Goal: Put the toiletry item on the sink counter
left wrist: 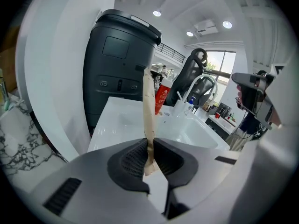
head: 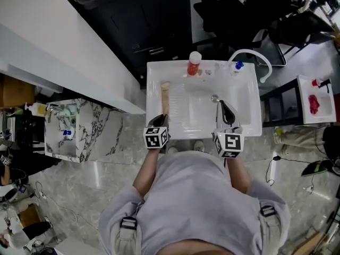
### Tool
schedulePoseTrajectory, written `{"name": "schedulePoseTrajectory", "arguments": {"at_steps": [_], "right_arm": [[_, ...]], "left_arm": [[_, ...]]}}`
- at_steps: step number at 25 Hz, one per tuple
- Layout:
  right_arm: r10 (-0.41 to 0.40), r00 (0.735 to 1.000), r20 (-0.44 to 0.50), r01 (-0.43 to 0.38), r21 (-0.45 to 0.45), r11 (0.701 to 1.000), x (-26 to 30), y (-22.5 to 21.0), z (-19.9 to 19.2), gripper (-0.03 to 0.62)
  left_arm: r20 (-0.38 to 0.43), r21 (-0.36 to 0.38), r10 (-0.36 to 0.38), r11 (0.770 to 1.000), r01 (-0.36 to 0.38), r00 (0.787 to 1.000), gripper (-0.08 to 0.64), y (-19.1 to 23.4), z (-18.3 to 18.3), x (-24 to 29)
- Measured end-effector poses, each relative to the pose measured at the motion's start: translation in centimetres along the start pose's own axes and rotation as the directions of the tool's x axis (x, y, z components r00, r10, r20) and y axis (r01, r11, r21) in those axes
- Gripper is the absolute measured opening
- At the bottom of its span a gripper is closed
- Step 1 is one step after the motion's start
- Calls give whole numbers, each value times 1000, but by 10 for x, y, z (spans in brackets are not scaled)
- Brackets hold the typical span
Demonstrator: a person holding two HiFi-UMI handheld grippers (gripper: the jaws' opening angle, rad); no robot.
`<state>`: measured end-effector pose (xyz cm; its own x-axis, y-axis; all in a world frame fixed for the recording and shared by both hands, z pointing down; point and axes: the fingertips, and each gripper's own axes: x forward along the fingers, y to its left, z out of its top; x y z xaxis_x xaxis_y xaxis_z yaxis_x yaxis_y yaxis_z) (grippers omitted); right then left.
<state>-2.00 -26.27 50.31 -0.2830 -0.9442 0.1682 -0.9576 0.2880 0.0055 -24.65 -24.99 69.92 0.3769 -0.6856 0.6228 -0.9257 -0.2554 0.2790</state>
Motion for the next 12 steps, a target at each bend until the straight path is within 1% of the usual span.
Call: {"name": "schedulePoseTrajectory", "arguments": {"at_steps": [12], "right_arm": [[-6,1000,-2,6,3,1000,0,-5,-2,5]], "left_arm": [[-55,-22,7,1000,-8,998,37,7,-17,17]]}}
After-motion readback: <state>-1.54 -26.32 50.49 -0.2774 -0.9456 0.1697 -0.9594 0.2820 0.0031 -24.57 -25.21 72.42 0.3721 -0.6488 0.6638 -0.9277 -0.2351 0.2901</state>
